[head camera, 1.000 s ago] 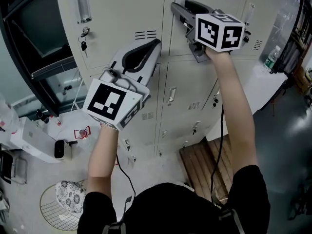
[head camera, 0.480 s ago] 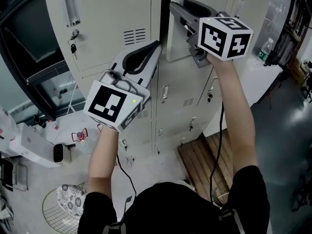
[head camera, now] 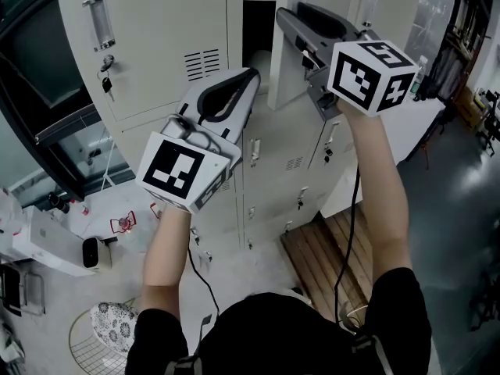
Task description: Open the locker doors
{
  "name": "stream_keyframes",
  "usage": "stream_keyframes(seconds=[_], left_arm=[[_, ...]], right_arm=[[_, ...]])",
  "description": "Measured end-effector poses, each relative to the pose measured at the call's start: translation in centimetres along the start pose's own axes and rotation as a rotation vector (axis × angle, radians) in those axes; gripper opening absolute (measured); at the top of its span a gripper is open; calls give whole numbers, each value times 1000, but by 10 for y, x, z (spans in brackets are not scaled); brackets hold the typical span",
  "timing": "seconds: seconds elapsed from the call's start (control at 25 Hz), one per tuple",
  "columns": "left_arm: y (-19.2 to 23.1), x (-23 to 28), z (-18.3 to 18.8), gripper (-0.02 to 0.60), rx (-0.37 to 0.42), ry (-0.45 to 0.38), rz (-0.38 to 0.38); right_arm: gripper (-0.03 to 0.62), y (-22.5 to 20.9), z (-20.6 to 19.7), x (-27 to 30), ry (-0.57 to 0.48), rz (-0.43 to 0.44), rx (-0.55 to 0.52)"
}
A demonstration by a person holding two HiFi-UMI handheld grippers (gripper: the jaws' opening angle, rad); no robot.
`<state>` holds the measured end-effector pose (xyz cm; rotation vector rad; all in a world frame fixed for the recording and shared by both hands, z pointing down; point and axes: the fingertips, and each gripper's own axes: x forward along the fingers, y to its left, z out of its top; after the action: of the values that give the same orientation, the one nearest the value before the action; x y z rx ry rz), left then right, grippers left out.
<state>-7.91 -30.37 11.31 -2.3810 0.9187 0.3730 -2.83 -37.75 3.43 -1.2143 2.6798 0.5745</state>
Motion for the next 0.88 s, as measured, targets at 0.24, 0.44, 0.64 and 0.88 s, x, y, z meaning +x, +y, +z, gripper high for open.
stream_keyframes(seconds=[0.24, 0.44, 0.64, 0.88], left_arm=[[2, 2, -2, 17, 6, -2, 4], [-3, 5, -2, 18, 32, 3, 3], [-10, 11, -4, 18, 10, 7, -10], [-23, 22, -2, 18, 11, -14, -47]], right_arm=[[141, 0, 3, -10, -4, 14, -5], [153, -2, 9, -26, -19, -8, -28], [152, -3, 16, -45, -32, -71, -124], [152, -8, 23, -69, -39, -107, -150]])
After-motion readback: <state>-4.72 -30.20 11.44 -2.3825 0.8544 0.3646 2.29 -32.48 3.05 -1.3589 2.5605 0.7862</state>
